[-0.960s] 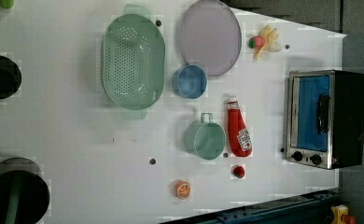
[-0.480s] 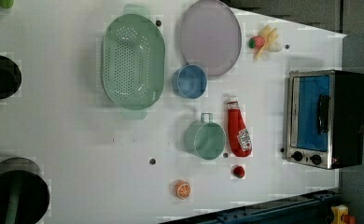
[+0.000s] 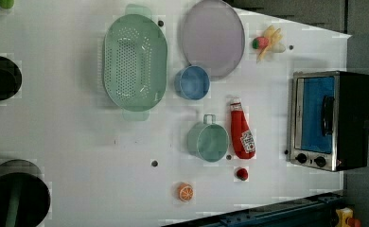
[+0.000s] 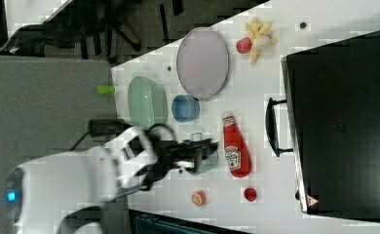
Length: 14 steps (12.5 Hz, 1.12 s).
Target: Flap open oven.
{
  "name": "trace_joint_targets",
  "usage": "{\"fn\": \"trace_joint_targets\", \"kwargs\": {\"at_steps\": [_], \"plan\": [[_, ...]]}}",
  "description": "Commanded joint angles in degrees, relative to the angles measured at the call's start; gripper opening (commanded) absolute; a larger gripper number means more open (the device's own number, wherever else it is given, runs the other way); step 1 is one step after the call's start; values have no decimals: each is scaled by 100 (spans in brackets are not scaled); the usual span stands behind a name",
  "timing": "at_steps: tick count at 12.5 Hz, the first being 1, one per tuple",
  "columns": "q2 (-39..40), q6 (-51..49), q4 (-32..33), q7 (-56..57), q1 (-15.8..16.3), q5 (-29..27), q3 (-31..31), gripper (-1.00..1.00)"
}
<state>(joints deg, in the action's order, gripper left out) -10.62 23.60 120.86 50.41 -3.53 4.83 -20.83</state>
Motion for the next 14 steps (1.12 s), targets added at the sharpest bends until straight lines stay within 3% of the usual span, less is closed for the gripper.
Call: {"fn": "trace_joint_targets", "kwargs": {"at_steps": [1,7,11,14], "plan": [[480,577,94,1476,-127,-41,-198,-65],[1446,1706,372,1584,-147,-42,-394,-65],[1695,2491,680,1580,-150,-43,-394,-65],[1837,2527,799,1584,-143,-47,-368,-65]]}}
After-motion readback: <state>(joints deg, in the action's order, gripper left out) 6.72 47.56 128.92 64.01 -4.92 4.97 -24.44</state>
